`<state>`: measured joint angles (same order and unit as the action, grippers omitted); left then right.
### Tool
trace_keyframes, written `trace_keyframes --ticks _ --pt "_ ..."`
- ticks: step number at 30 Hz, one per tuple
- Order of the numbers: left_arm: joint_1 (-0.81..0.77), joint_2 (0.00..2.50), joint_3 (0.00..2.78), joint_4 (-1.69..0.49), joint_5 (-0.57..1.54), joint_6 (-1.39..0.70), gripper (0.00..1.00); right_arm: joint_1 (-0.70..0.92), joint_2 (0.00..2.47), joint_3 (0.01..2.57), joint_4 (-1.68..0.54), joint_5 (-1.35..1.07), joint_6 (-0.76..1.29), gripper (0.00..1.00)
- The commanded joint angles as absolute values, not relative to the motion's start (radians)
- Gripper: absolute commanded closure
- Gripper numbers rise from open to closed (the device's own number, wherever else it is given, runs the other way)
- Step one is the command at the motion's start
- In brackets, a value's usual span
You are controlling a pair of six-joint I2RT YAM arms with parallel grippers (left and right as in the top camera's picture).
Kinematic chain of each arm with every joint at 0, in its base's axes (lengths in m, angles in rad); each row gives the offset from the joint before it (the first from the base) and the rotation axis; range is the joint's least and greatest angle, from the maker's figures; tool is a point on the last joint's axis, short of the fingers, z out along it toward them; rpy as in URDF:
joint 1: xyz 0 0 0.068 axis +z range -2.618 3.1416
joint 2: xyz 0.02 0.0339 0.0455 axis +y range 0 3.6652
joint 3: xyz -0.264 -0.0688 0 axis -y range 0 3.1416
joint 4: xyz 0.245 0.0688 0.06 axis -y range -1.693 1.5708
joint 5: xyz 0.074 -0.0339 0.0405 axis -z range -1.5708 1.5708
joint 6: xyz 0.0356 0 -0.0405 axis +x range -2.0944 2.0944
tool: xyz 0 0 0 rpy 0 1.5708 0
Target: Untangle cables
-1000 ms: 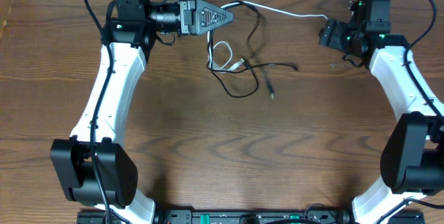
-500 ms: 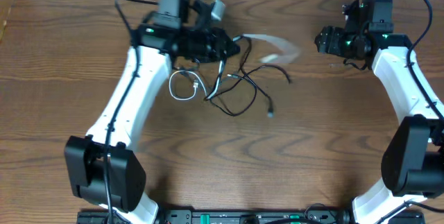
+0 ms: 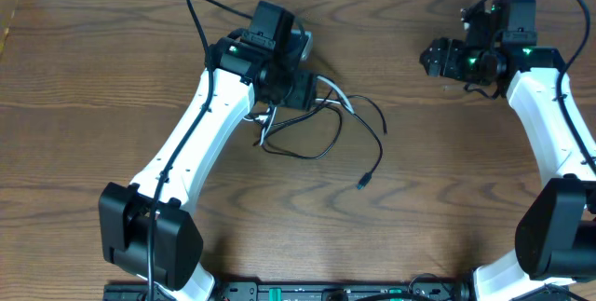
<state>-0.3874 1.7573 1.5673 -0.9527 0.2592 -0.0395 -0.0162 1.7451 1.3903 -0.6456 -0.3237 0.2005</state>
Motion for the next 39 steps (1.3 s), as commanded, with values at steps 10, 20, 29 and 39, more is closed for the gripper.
trace_keyframes --ticks 10,20,29,39 --pt "-0.446 1.570 1.604 -0.878 0.303 0.131 0.38 0.016 1.724 1.394 -0.624 -0.343 0.193 0.15" --pt "-0.443 1.576 1.600 -0.891 0.295 0.022 0.47 0.026 1.724 1.394 -0.648 -0.348 0.193 0.15" --pt "-0.335 1.590 1.599 -0.956 -0.022 -0.424 0.54 0.171 1.746 1.394 -0.637 -0.637 -0.309 0.09" --pt "-0.162 1.588 1.599 -0.947 0.090 -0.424 0.50 0.362 1.838 1.394 -0.621 -0.664 -0.474 0.20"
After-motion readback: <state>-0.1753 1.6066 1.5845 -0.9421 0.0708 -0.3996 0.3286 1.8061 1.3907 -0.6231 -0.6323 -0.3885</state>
